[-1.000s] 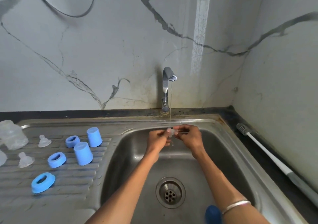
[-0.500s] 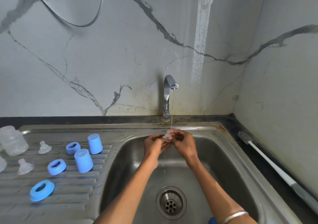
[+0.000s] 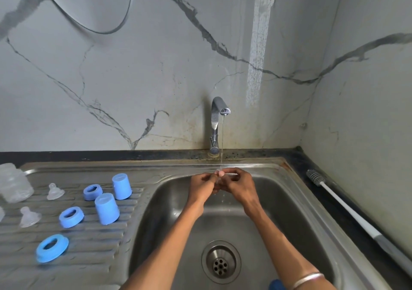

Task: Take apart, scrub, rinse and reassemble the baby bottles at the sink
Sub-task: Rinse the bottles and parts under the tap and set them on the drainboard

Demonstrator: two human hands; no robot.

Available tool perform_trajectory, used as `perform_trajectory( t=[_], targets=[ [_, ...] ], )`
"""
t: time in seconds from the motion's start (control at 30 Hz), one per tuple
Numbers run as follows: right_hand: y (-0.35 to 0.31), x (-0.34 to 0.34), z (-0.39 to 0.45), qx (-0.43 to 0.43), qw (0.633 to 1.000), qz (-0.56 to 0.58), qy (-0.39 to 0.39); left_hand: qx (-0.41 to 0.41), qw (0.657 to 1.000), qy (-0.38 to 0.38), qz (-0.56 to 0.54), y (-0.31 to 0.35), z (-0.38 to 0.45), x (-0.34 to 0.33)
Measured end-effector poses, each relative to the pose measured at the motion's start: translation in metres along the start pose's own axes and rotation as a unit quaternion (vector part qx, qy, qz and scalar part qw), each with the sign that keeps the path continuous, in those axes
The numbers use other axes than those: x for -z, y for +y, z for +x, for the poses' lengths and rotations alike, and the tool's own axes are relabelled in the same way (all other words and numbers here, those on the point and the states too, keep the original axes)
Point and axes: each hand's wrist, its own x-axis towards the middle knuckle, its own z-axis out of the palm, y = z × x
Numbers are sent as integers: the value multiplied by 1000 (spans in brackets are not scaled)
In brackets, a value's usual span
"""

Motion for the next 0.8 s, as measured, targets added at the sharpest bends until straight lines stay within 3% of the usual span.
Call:
perform_trajectory(
  t=[0.3, 0.47, 0.63, 0.8],
  targets=[
    [-6, 4, -9, 64, 994, -85, 21, 144, 977, -77, -140, 12, -5, 3],
    [-11, 8, -19, 75, 989, -128, 24, 203, 953, -69, -216, 12, -17, 7],
    [-26, 5, -34, 44, 994, -94, -23, 176, 962, -8, -207, 13, -33, 6],
    [-41, 1, -52, 62, 991, -116, -40, 137, 971, -10, -196, 21, -56, 21]
  ],
)
